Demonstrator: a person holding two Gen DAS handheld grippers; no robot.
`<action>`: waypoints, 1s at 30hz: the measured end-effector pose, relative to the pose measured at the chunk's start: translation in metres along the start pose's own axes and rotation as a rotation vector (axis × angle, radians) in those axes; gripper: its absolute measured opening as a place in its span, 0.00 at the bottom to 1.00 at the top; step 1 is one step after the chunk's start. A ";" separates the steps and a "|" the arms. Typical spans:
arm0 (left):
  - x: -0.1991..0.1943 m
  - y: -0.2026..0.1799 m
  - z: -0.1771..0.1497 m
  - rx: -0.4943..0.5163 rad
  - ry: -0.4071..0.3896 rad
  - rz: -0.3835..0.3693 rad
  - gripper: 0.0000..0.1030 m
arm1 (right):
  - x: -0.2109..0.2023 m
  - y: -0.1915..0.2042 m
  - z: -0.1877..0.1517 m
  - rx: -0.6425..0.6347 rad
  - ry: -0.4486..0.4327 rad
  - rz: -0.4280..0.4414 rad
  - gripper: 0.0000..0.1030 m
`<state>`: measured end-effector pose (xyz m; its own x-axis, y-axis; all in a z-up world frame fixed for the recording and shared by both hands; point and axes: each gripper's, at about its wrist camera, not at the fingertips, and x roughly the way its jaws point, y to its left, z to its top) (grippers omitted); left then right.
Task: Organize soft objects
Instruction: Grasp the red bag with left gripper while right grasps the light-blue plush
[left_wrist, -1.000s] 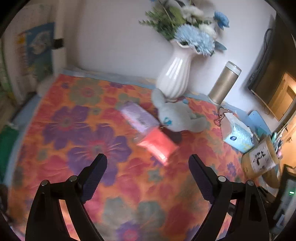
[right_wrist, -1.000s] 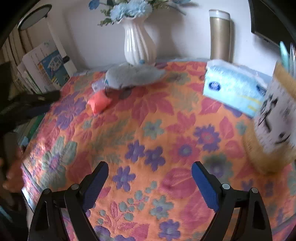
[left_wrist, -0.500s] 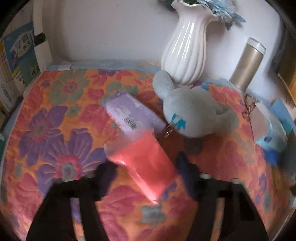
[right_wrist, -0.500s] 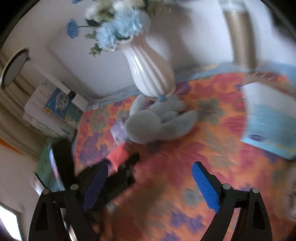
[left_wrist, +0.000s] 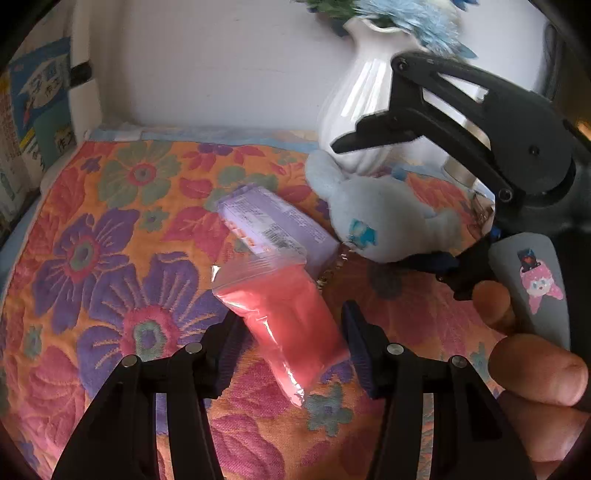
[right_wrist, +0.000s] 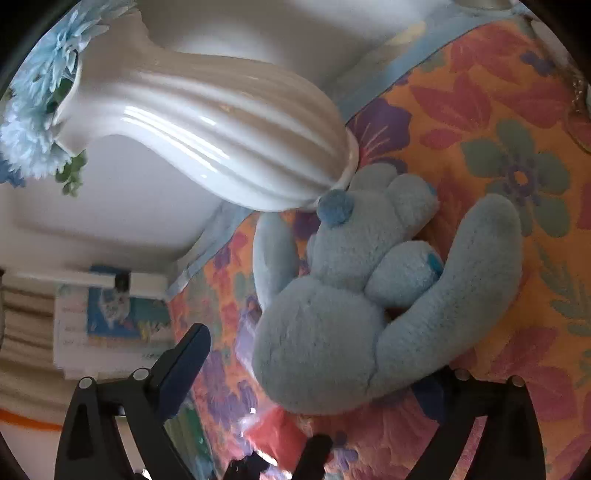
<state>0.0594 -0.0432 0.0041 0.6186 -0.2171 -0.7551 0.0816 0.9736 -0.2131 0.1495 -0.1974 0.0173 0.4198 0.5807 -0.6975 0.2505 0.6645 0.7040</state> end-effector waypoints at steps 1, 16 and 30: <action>0.000 0.003 0.001 -0.016 -0.002 -0.020 0.48 | 0.002 0.002 0.001 -0.001 -0.009 -0.009 0.94; 0.001 0.012 -0.001 -0.054 0.007 -0.107 0.54 | -0.081 -0.030 -0.070 -0.306 -0.020 0.002 0.58; -0.006 0.007 -0.001 -0.041 -0.028 -0.148 0.40 | -0.143 -0.095 -0.119 -0.314 0.040 -0.097 0.86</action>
<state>0.0556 -0.0354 0.0071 0.6237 -0.3558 -0.6960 0.1421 0.9272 -0.3466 -0.0376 -0.2875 0.0341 0.3715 0.5216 -0.7681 0.0038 0.8264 0.5630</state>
